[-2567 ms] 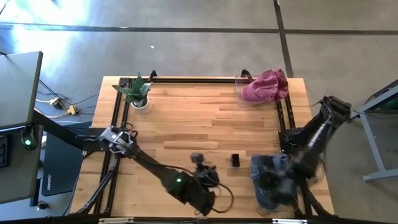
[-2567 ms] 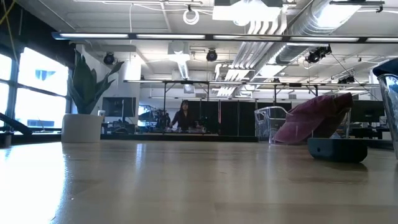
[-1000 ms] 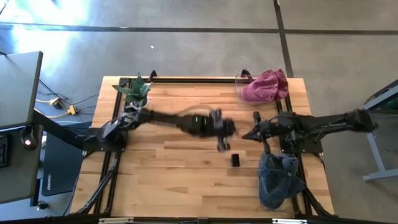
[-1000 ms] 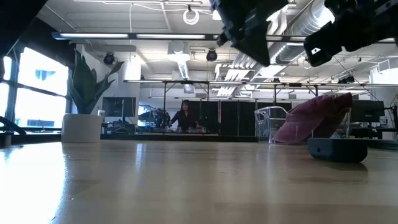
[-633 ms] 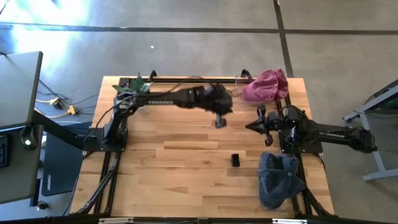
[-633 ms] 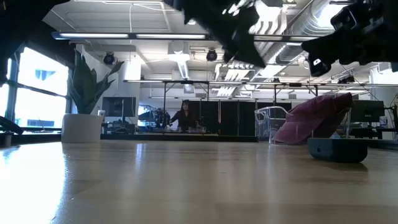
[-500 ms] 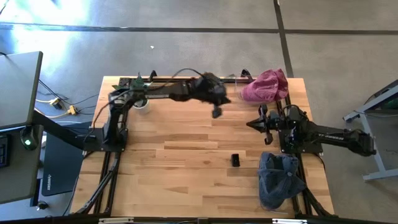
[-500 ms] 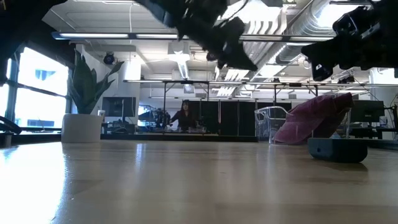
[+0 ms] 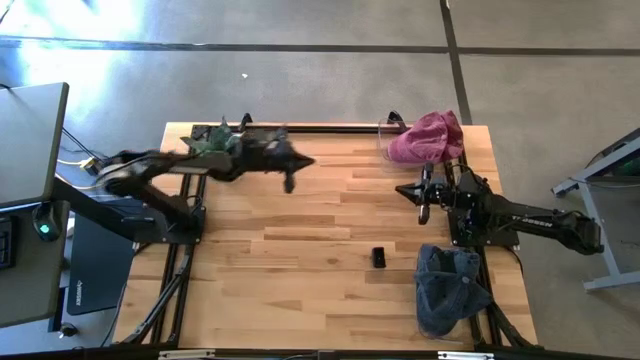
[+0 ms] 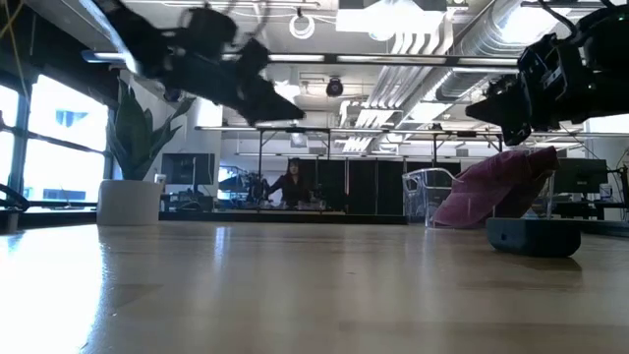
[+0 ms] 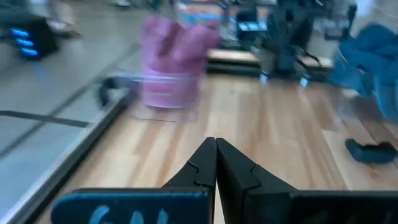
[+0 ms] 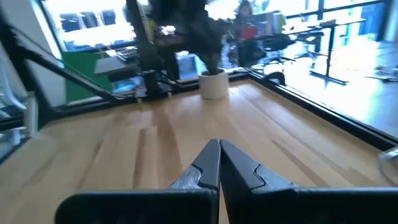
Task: Pick & Place hat
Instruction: Return to Home Position
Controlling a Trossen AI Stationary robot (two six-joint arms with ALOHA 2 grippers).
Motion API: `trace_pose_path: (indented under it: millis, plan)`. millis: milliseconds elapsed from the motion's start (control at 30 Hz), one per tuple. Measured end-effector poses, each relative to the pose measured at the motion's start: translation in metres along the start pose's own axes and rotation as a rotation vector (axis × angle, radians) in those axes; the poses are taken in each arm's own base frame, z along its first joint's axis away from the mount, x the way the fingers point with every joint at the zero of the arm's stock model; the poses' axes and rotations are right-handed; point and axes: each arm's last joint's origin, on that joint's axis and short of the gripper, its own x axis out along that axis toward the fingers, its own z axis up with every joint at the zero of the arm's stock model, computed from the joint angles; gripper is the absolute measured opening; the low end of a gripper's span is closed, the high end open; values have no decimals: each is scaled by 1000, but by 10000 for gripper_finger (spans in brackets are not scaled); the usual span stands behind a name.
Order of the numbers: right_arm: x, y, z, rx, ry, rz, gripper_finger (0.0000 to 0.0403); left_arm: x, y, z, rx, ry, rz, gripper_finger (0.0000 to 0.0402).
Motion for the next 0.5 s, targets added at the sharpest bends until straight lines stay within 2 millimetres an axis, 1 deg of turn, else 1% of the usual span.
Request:
trace_pose_path:
  millis: [133, 233, 367, 500]
  plan:
    - [0, -1, 0, 5, -4, -49, 0, -49, -17, -14, -57, -22, 63, 0]
    - [0, -2, 0, 6, -8, -79, 0, -78, -37, -17, -96, -93, 18, 0]
    - [0, -3, 0, 7, -9, -89, 0, -109, -60, -30, -89, -98, -59, 0]
    - [0, -3, 0, 16, -10, -88, 0, -130, -70, -48, -81, -113, -103, 0]
